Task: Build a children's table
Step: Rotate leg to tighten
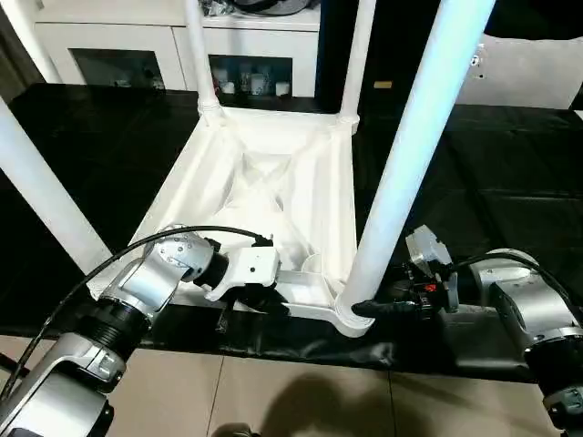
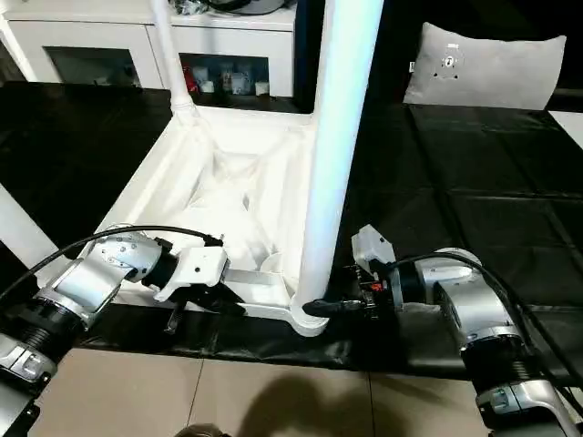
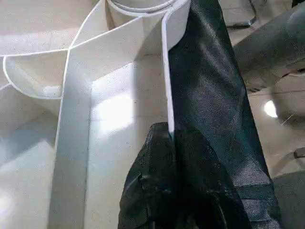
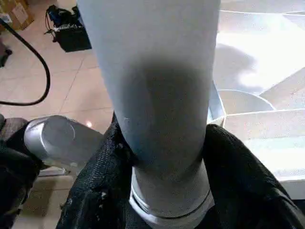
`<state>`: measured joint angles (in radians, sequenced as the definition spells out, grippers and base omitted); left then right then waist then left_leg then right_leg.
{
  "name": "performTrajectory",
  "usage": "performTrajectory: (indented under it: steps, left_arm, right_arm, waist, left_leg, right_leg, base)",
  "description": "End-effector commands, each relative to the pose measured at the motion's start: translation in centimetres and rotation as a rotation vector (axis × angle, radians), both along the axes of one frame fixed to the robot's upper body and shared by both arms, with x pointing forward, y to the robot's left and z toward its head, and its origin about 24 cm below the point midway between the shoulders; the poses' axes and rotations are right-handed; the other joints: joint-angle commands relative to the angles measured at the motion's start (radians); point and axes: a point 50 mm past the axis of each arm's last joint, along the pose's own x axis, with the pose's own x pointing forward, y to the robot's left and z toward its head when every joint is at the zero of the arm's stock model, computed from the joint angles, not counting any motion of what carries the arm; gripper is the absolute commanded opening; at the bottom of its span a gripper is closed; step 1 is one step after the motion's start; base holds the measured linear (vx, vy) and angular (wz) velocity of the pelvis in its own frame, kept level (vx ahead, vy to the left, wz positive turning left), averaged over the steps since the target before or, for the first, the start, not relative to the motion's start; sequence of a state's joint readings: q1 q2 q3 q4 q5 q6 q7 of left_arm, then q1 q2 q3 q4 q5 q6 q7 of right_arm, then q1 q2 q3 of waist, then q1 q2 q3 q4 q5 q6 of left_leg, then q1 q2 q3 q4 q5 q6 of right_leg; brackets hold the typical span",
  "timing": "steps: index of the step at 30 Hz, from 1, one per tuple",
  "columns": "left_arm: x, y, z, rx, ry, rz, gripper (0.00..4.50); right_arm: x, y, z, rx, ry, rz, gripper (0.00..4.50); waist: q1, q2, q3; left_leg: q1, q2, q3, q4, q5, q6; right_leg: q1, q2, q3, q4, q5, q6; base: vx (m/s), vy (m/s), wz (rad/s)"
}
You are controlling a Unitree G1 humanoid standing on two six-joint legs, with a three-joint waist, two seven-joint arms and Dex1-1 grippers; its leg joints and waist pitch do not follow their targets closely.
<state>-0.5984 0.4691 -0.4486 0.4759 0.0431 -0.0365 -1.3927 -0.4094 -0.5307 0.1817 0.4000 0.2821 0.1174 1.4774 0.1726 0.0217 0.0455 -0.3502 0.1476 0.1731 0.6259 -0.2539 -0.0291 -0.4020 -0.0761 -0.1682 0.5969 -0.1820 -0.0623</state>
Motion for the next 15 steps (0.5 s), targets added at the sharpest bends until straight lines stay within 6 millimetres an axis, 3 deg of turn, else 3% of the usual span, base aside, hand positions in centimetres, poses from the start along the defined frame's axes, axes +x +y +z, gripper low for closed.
performTrajectory:
  steps: [1, 3, 6, 9, 10, 12, 13, 15]
  left_arm:
    - [-0.6, -0.9, -0.5, -0.019, 0.057, -0.007, 0.0]
    - [-0.6, -0.9, -0.5, -0.025, 0.061, 0.01, 0.0]
    - [-0.6, -1.5, -0.5, -0.069, 0.087, 0.104, 0.0]
    - [-0.7, -2.2, -0.4, -0.107, 0.099, 0.173, 0.0]
    - [-0.7, -2.5, -0.3, -0.119, 0.102, 0.189, 0.0]
    - [-0.5, -3.2, -0.2, -0.136, 0.096, 0.231, 0.0]
    - [-0.5, -3.5, -0.1, -0.145, 0.094, 0.252, 0.0]
    - [-0.1, -4.8, 0.0, -0.178, 0.091, 0.316, 0.0]
  right_arm:
    - [-0.8, 0.9, 0.0, 0.083, 0.039, 0.015, 1.9]
    - [-1.0, 1.0, 0.0, 0.093, 0.045, 0.007, 1.89]
    - [-1.0, 2.4, -0.7, 0.082, 0.06, -0.087, 1.89]
    - [-0.3, 3.5, -1.3, 0.065, 0.043, -0.215, 1.89]
    - [-0.1, 3.9, -1.4, 0.069, 0.041, -0.25, 1.89]
    - [0.3, 4.7, -1.6, 0.072, 0.039, -0.32, 1.89]
    - [0.5, 5.1, -1.7, 0.072, 0.035, -0.351, 1.89]
    - [1.3, 6.4, -2.1, 0.061, 0.036, -0.467, 1.89]
  waist:
    - [-0.003, -0.005, -0.076]
    - [-0.003, -0.006, -0.076]
    - [-0.006, -0.004, -0.072]
    - [-0.019, -0.005, -0.063]
    - [-0.029, -0.008, -0.059]
    - [-0.048, -0.009, -0.05]
    - [-0.062, -0.006, -0.044]
    - [-0.078, -0.003, -0.047]
  left_leg:
    - [0.0, 0.114, -0.041, -0.064, 0.067, 0.116]
    - [-0.001, 0.117, -0.043, -0.064, 0.075, 0.12]
    - [-0.003, 0.111, -0.041, -0.067, 0.052, 0.108]
    - [0.0, 0.103, -0.04, -0.077, -0.014, 0.065]
    - [0.002, 0.093, -0.038, -0.078, -0.048, 0.049]
    - [0.005, 0.089, -0.04, -0.082, -0.093, 0.032]
    - [0.019, 0.083, -0.039, -0.08, -0.14, 0.024]
    - [0.025, 0.081, -0.039, -0.078, -0.162, 0.019]
  right_leg:
    - [0.068, -0.124, 0.093, -0.06, -0.158, -0.101]
    - [0.066, -0.125, 0.093, -0.056, -0.14, -0.107]
    - [0.068, -0.126, 0.092, -0.065, -0.196, -0.095]
    - [0.069, -0.125, 0.088, -0.089, -0.335, -0.059]
    - [0.07, -0.123, 0.083, -0.104, -0.415, -0.029]
    - [0.07, -0.119, 0.075, -0.123, -0.511, 0.012]
    - [0.062, -0.116, 0.065, -0.142, -0.578, 0.039]
    - [0.068, -0.117, 0.054, -0.155, -0.608, 0.066]
  base:
    - [0.0, 0.0, 0.0]
    - [0.0, 0.0, 0.0]
    - [0.0, 0.0, 0.0]
    - [0.0, 0.0, 0.0]
    - [0.0, 0.0, 0.0]
    - [0.0, 0.0, 0.0]
    - [0.0, 0.0, 0.0]
    - [0.0, 0.0, 0.0]
